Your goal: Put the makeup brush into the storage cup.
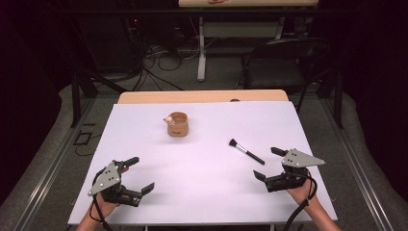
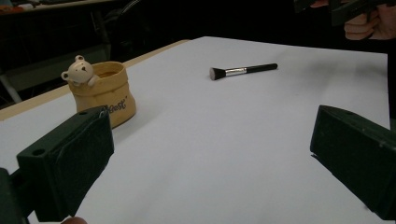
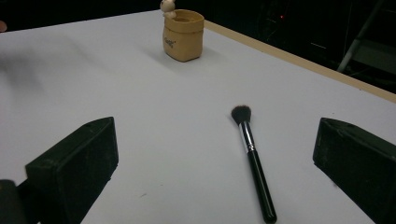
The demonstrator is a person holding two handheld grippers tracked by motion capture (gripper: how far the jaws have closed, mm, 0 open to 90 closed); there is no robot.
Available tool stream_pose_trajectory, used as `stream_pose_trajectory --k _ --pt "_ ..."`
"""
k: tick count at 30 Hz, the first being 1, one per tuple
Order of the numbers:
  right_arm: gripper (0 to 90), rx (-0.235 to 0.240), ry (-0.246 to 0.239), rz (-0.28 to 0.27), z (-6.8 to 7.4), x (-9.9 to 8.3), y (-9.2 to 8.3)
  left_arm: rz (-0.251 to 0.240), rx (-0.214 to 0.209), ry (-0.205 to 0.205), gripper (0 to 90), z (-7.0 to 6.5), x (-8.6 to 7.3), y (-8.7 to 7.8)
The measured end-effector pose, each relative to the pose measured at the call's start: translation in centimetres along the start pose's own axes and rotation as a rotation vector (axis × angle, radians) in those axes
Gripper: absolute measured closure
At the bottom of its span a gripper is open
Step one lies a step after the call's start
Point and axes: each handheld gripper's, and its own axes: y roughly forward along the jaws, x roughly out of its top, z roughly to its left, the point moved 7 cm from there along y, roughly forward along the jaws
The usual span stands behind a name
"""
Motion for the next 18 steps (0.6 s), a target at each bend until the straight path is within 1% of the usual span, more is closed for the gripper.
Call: stream_pose_trajectory --k 12,18 --pt "0.0 -0.002 -0.003 -0.026 -0.75 0.58 0.45 0.002 0.002 0.004 0.0 -0.01 0.01 -0.06" --pt "0.0 -0.002 -0.002 -0.054 -1.05 1.05 0.81 0.003 0.001 0.003 0.0 -0.01 -0.01 -0.05"
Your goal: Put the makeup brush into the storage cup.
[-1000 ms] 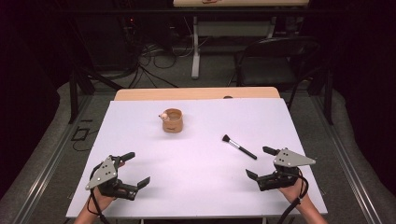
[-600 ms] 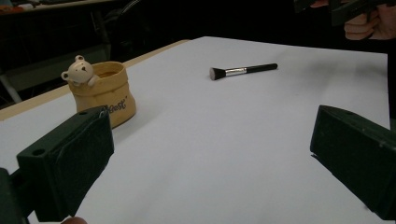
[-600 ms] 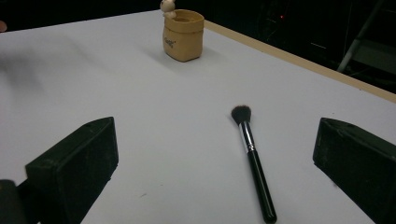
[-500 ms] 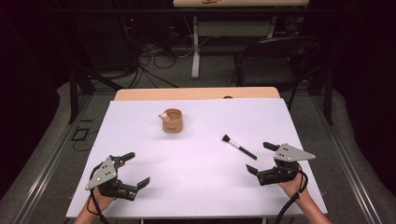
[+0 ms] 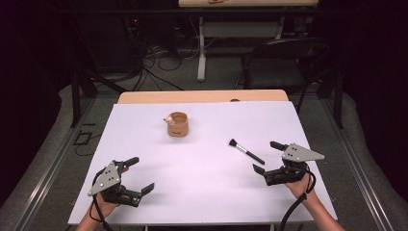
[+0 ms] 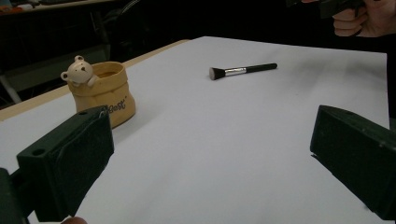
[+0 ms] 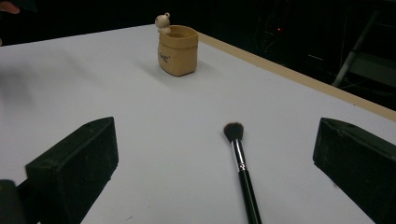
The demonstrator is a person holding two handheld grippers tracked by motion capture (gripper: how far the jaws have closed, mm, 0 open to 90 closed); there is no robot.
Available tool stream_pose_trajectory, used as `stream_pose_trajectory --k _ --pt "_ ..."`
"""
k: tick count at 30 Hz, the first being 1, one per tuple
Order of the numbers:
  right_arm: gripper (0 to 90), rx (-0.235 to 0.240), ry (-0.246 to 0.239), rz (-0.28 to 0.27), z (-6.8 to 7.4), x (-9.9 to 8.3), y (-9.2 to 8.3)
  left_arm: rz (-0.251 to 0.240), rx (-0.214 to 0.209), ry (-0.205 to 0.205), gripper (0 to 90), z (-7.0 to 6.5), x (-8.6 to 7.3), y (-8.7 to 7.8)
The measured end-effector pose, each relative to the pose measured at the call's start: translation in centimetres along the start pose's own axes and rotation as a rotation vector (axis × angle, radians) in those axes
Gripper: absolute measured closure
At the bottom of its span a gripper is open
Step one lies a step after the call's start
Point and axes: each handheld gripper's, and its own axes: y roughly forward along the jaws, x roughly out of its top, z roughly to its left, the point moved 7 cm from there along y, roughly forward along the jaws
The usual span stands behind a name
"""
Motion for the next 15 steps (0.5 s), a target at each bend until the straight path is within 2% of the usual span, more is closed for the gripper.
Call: stream_pose_trajectory --k 15 --pt "0.0 -0.005 0.001 0.013 -1.2 0.3 1.5 -0.001 0.000 0.001 0.0 0.0 0.0 0.0"
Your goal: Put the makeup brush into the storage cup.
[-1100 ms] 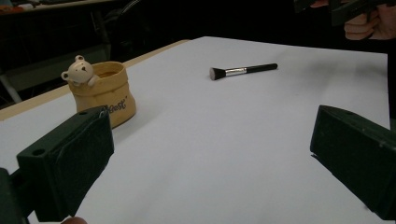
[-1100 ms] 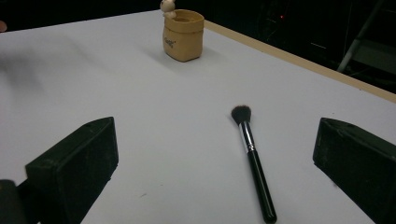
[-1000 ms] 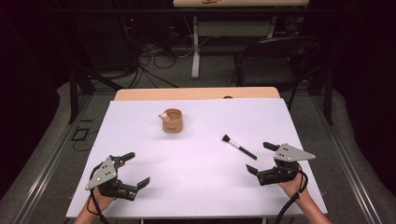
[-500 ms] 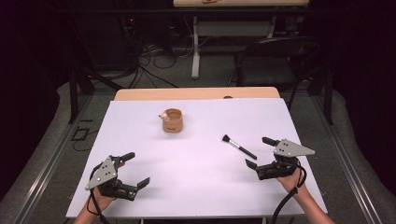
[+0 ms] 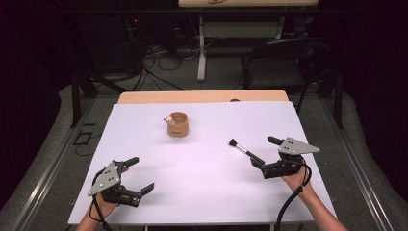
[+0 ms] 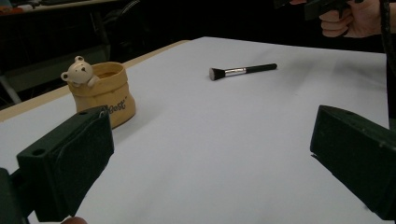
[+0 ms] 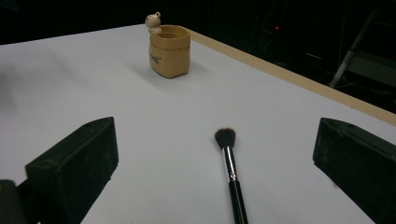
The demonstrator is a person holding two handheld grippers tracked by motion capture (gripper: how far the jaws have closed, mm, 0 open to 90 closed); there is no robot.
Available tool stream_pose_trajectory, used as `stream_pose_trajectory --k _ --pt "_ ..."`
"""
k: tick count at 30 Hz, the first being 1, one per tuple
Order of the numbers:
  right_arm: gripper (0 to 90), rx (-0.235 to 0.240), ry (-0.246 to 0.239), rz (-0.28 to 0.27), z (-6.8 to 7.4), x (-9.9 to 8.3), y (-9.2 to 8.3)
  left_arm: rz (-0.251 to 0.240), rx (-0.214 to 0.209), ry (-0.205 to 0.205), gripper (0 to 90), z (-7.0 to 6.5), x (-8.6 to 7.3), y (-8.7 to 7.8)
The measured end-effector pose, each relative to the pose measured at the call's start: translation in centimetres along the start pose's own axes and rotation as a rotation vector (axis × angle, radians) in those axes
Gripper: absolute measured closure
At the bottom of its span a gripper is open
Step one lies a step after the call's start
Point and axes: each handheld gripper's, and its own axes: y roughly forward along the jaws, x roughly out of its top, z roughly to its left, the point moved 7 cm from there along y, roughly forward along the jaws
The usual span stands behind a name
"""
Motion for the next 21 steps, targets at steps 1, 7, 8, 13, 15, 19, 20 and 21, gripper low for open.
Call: stream_pose_trajectory --k 1,7,8,13,15,19,20,21 --pt "0.0 0.000 -0.001 -0.002 -0.1 0.0 0.2 0.000 0.000 0.000 0.0 0.0 0.0 0.0" --pt "0.0 0.004 0.000 0.015 -0.3 -0.1 0.9 0.001 0.000 -0.001 0.0 0.0 0.0 0.0" --pt "0.0 0.002 -0.001 0.024 -0.4 -0.1 1.0 0.002 0.000 0.000 0.0 0.0 0.0 0.0" --pt "0.0 0.005 -0.008 0.035 -0.7 -0.2 1.7 0.001 0.004 -0.001 0.0 0.0 0.0 0.0" --pt "0.0 0.007 -0.008 0.038 -0.9 -0.2 2.0 0.002 0.004 0.000 0.0 0.0 0.0 0.0" --pt "0.0 0.007 -0.006 0.042 -1.1 -0.2 2.3 0.001 0.004 0.000 0.0 0.0 0.0 0.0" --pt "0.0 0.007 -0.002 0.036 -1.2 -0.1 2.6 0.002 0.004 0.000 0.0 0.0 0.0 0.0" --pt "0.0 0.007 -0.003 0.043 -1.2 -0.1 2.7 0.001 0.004 0.000 0.0 0.0 0.0 0.0"
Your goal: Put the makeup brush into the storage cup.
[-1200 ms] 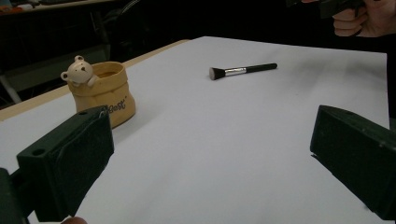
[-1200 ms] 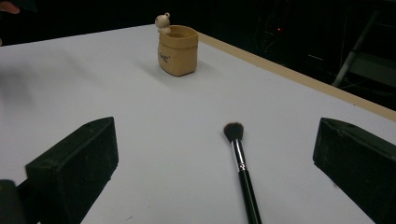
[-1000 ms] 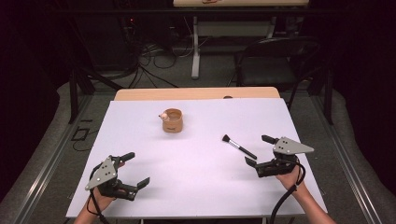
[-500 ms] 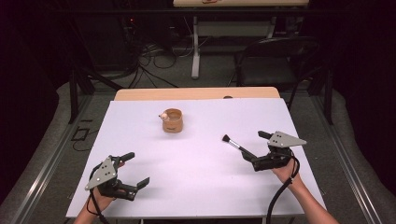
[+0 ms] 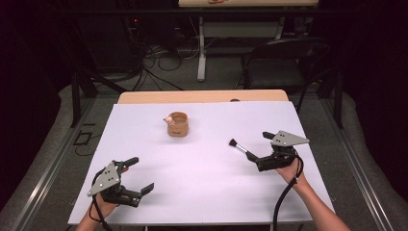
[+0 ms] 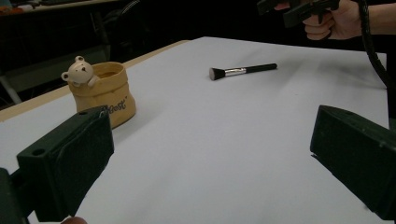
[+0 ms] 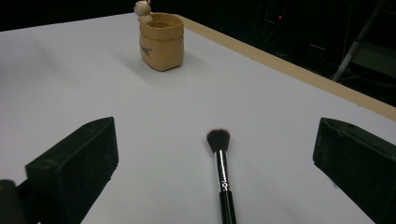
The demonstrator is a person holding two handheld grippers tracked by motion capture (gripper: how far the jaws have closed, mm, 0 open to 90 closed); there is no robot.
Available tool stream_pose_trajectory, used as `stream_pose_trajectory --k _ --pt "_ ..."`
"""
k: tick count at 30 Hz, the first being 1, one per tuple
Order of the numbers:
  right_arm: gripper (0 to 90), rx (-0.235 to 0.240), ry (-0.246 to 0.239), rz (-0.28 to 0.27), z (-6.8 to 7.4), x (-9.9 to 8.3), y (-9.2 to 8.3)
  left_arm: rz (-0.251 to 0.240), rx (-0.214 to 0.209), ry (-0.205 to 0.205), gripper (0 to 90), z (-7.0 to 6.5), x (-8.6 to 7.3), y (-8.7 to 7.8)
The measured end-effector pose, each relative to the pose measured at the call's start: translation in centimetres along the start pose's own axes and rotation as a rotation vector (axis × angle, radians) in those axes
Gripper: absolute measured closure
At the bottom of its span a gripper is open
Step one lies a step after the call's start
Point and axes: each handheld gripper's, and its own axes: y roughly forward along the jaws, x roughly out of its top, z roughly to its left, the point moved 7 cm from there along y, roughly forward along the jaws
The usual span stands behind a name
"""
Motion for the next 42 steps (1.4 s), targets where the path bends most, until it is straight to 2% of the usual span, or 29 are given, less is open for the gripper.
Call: stream_pose_trajectory --k 8,27,36,40,41,42 --pt "0.0 0.000 0.004 0.003 -0.5 0.0 1.0 0.000 0.000 0.000 0.0 0.0 0.0 0.0" --pt "0.0 0.009 0.013 0.054 -1.5 -0.1 3.0 -0.001 -0.001 0.000 0.0 0.0 0.0 0.0" --pt "0.0 0.008 0.025 0.112 -2.0 -0.4 3.5 -0.002 -0.007 -0.001 0.0 0.0 0.0 0.0" --pt "0.0 0.034 0.039 0.150 -2.0 -0.5 3.8 0.000 -0.008 0.001 0.0 0.0 0.0 0.0" --pt "0.0 0.034 0.039 0.150 -2.0 -0.5 3.8 0.004 0.007 0.001 0.0 0.1 -0.1 0.0" --pt "0.0 0.045 0.048 0.169 -2.0 -0.5 3.9 -0.001 -0.007 0.000 0.0 0.0 0.0 0.0"
